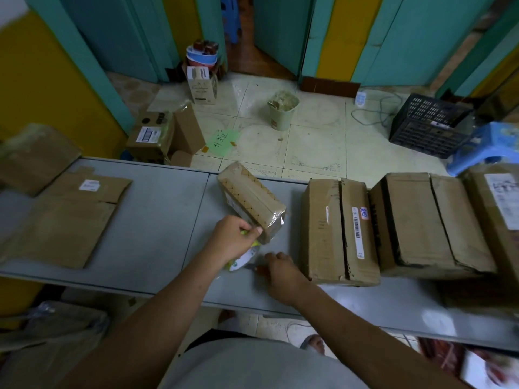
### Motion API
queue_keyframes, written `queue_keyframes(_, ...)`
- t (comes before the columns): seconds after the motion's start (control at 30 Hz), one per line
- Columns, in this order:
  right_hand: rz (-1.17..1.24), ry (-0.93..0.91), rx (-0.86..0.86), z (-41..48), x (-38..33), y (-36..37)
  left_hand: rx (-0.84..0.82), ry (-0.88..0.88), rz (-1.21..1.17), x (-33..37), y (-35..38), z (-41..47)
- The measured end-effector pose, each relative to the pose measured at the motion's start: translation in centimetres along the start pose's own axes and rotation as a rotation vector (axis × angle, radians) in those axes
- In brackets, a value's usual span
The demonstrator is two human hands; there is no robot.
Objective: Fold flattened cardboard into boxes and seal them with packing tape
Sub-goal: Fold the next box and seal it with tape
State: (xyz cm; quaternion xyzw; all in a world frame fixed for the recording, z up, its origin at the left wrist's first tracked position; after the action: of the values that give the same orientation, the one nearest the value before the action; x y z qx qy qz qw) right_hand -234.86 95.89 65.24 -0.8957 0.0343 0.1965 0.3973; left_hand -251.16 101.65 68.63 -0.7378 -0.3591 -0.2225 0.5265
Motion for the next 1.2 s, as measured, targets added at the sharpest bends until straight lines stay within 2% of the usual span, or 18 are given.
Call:
queue_keyframes(0.13,-0.174,0.046,-0.103,1.4,-0.9,-0.5,0.004,-0.015,0.029,-0.3,-0.2,-0.2)
queue_keyframes(0.23,-0.120,0.053,-0.185,1.4,-1.1,-0.2,-0.009,-0.028,0.059,-0.4,-0.2,-0.2)
queue_keyframes(0.37,0.130,0.025,0.020,-1.9,1.0,-1.2,-0.029,-0.039,0.097,-0.6,-0.4,-0.2)
queue_keyframes(0.6,0.345,-0.010,0.211,-8.0,4.6,-4.7,-0.078,-0.062,0.089,-1.3,-0.1,0.2)
queue_keyframes(0.77,0.493,-0.010,0.393,-11.1,6.2,-7.8,-0.013,-0.008,0.047,-1.0,-0.5,0.0)
queue_keyframes(0.83,0.572,-0.050,0.417,-11.2,6.1,-8.4,-0.008,0.006,0.020,-0.7,-0.5,-0.2)
queue_keyframes(1.0,0.597,-0.161,0.396,-8.8,3.8,-8.9,-0.049,-0.016,-0.045,-0.6,-0.3,-0.4)
queue_keyframes(1.2,0.590,-0.129,0.377,-5.7,3.5,-9.0,-0.023,0.003,-0.181,-0.1,-0.5,-1.2)
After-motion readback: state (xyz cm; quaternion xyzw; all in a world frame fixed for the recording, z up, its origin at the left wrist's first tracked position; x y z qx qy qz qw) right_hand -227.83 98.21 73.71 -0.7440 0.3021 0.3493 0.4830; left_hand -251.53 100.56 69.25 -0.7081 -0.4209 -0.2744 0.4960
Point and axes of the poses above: each hand's wrist, its own z-axis towards the middle knuckle, its own y-axis out of the palm, x = y × z, the point moved 7 cm from there along z, towards the middle knuckle, and after that the axes turned 2 degrees about -x, right-handed, at the moved point
